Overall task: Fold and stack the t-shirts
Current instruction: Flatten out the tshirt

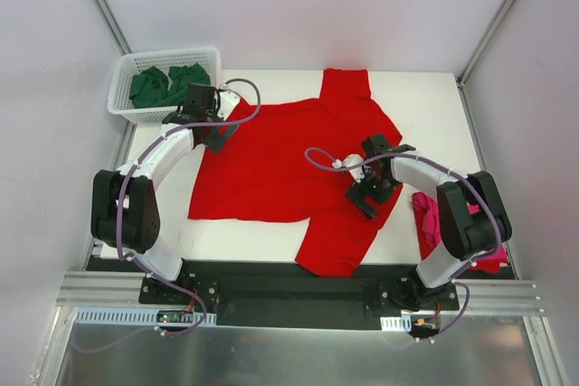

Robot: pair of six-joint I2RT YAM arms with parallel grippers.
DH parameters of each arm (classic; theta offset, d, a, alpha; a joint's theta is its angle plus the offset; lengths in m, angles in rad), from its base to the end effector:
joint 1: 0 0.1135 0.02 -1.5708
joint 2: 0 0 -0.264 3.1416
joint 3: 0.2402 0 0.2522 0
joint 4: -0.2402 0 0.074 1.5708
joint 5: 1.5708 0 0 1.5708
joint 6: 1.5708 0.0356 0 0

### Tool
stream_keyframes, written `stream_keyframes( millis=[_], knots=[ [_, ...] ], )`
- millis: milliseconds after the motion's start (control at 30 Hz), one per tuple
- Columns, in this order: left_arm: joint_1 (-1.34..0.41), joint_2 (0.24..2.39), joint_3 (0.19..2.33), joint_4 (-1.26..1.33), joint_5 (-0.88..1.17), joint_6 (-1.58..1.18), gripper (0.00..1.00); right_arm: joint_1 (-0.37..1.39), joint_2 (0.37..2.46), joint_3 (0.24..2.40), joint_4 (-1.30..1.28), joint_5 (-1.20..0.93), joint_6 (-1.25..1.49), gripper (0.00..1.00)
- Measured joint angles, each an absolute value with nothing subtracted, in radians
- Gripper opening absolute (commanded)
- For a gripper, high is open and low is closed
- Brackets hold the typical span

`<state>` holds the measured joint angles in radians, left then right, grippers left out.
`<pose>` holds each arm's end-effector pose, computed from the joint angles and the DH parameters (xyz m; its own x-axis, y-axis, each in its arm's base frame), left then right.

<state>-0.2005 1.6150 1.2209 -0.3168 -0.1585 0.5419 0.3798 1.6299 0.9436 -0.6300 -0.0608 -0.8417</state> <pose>0.3574 -0.0669 0.2674 -0.5068 0.6227 -0.5961 0.3979 0.7824 0.4791 0.2692 0.1098 0.1622 -0.3122 -0.9261 -0.2116 -0.9263 0.3462 -0.1486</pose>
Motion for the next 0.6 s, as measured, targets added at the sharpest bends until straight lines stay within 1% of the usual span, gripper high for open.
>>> stream_keyframes(
  millis=[300,433,533,600],
  knots=[
    [-0.260,1.625,1.190,-0.318,-0.164,0.540,0.98,0.347,1.547,0.981,-0.597,0.022,-0.834,0.96],
    [-0.315,1.684,1.220,-0.322,-0.173,0.540,0.98,0.314,1.534,1.116,-0.569,0.047,-0.830,0.96],
    [-0.336,1.777,1.307,-0.325,-0.181,0.540,0.98,0.290,1.546,1.204,-0.523,0.068,-0.835,0.96],
    [-0.337,1.843,1.371,-0.321,-0.192,0.540,0.98,0.271,1.594,1.267,-0.496,0.076,-0.838,0.96]
  ],
)
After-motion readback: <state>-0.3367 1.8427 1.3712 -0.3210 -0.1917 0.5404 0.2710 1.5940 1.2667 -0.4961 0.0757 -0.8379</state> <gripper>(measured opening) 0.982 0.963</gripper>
